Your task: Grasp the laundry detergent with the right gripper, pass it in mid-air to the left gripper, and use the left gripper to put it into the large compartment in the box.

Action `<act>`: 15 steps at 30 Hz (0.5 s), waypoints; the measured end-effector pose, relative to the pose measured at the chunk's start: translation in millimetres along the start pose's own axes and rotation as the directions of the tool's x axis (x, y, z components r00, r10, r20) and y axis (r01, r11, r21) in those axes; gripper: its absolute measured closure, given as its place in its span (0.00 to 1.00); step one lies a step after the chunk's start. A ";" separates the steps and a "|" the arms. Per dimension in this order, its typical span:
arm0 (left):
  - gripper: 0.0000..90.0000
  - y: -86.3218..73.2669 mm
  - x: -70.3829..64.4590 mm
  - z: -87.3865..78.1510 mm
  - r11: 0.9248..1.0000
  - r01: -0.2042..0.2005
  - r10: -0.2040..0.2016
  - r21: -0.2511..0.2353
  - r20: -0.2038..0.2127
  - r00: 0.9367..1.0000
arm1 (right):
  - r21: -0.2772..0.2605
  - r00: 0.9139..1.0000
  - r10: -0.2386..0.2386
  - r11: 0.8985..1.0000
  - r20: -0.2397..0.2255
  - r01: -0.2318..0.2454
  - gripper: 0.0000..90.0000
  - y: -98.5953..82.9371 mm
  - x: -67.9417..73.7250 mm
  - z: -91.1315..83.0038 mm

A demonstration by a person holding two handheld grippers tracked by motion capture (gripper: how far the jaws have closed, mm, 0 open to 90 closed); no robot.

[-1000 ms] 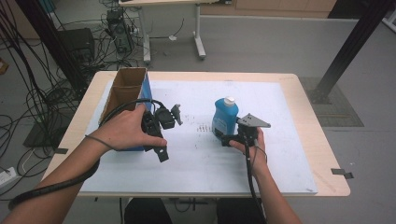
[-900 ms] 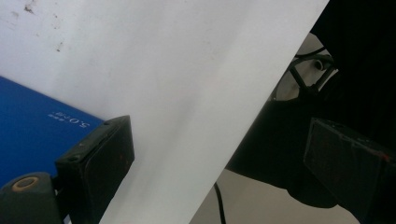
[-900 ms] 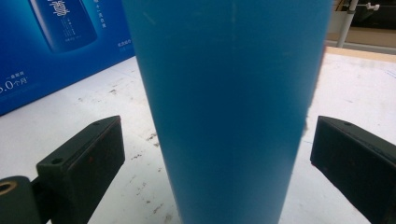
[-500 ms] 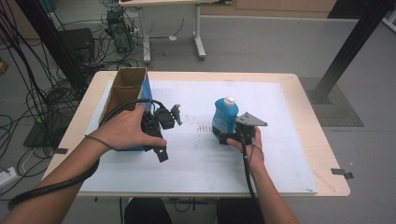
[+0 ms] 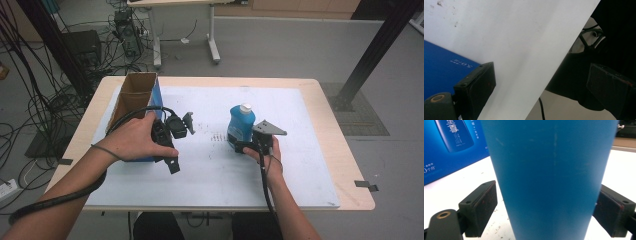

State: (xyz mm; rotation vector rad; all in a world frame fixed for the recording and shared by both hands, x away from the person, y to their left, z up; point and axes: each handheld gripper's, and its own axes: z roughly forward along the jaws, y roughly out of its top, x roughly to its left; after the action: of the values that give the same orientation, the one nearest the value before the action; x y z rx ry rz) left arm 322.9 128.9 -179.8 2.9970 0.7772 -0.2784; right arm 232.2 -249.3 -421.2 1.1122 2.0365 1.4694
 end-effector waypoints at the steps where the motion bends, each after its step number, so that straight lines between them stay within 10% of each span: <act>1: 0.10 0.3 -0.3 -0.2 1.000 -0.003 0.003 0.001 -0.003 1.000 | -0.001 1.000 -0.001 1.000 0.001 0.001 0.17 -0.1 -0.1 -0.1; 15: 0.10 -0.4 -1.9 -2.1 1.000 -0.004 0.004 -0.001 -0.006 1.000 | -0.007 1.000 -0.011 1.000 0.012 0.011 0.26 -0.5 2.0 -0.4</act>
State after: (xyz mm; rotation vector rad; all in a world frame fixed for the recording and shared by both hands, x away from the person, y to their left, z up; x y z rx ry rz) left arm 321.5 128.5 -177.4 2.9994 0.7723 -0.2686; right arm 230.5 -248.1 -421.3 1.1034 2.0241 1.4600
